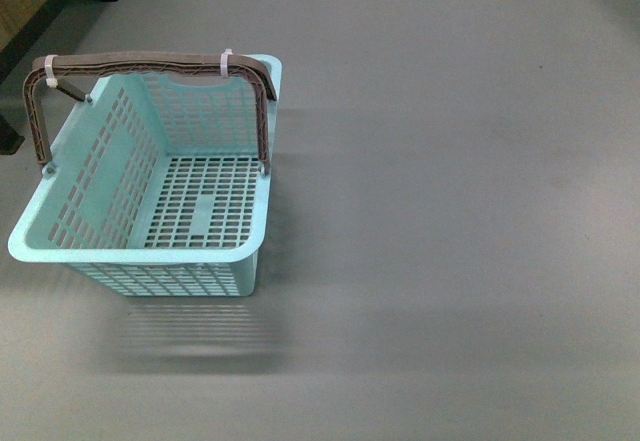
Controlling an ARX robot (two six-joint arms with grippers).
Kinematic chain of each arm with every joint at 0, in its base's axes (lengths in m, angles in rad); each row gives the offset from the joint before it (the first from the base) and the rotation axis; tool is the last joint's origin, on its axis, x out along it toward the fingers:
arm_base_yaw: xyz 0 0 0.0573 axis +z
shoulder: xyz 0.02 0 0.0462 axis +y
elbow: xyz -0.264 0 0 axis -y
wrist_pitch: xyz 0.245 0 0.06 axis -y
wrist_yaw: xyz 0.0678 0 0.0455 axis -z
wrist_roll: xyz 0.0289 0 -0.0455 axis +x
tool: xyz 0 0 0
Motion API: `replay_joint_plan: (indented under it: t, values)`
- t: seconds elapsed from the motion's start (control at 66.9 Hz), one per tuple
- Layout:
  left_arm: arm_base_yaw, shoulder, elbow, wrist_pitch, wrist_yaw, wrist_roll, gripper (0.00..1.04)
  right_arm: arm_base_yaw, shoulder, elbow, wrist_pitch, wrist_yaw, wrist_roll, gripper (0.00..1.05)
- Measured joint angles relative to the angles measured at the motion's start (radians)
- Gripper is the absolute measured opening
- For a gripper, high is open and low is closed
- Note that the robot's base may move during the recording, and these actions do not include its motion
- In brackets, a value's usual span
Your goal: Pick lemon and mango into basket
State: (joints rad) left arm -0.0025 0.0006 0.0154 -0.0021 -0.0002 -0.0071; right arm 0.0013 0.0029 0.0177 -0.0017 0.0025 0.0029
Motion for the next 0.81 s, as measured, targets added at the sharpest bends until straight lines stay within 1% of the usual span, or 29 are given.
replay_joint_plan:
  t: [0.359,0.374,0.419,0.434,0.449,0.464,0.508,0.553,0.688,0.807]
  values:
    - [0.000,0.000,0.000,0.000,0.000,0.000,0.98,0.000,0.000,0.000,0.000,0.000,0.000,0.96]
    - [-0.005,0.010,0.004,-0.014,-0.019,-0.015,0.98,0.000,0.000,0.000,0.000,0.000,0.000,0.96]
    - [-0.060,0.138,0.087,-0.190,-0.169,-0.134,0.98,0.000,0.000,0.000,0.000,0.000,0.000,0.96]
    - [-0.069,0.172,0.102,-0.211,-0.192,-0.146,0.98,0.000,0.000,0.000,0.000,0.000,0.000,0.96]
    - [-0.082,0.238,0.129,-0.227,-0.224,-0.192,0.98,0.000,0.000,0.000,0.000,0.000,0.000,0.96]
    - [-0.090,0.307,0.150,-0.222,-0.235,-0.239,0.98,0.000,0.000,0.000,0.000,-0.001,0.000,0.96]
    - [-0.104,0.436,0.188,-0.172,-0.239,-0.326,0.98,0.000,0.000,0.000,0.000,-0.002,0.000,0.96]
    - [-0.109,0.583,0.232,-0.074,-0.231,-0.430,0.98,0.000,0.000,0.000,0.000,-0.001,0.000,0.96]
    - [-0.106,1.020,0.364,0.245,-0.155,-0.684,0.98,0.000,0.000,0.000,0.000,-0.001,0.000,0.96]
    - [-0.106,1.337,0.465,0.408,-0.144,-0.894,0.98,0.000,0.000,0.000,0.000,-0.001,0.000,0.96]
